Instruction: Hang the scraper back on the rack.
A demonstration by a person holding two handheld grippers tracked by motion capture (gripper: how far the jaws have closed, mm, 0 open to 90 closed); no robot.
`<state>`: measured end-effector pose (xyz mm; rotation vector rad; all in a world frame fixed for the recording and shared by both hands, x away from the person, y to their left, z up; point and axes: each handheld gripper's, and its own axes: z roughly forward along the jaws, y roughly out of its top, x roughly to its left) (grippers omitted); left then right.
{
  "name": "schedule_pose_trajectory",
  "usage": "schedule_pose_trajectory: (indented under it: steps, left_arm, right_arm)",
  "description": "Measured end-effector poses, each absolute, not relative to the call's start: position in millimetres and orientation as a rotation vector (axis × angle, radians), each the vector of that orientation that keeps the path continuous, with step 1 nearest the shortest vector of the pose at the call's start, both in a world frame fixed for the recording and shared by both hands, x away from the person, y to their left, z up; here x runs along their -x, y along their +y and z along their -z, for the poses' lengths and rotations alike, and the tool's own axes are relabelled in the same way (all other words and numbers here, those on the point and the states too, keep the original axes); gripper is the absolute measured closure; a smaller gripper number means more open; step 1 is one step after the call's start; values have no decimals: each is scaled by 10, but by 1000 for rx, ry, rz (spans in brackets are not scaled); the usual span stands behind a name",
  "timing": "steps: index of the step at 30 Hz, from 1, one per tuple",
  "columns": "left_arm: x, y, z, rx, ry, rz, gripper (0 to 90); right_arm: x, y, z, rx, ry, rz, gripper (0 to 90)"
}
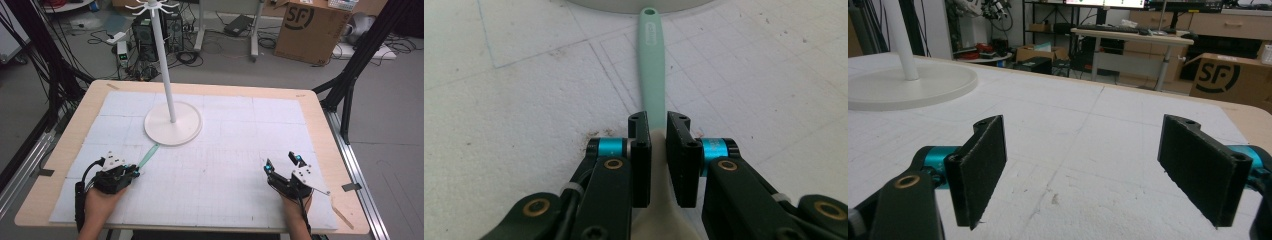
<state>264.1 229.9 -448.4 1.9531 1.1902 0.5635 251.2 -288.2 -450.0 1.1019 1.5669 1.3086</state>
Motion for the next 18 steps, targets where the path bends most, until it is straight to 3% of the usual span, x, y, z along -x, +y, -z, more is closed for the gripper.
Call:
schedule_pose_trajectory:
  steps: [18]
  left_arm:
    - [-2595, 2344, 4472, -1861, 1178, -628, 810]
  right_arm:
    - [-2522, -2868, 4500, -1082, 1574, -1305, 193]
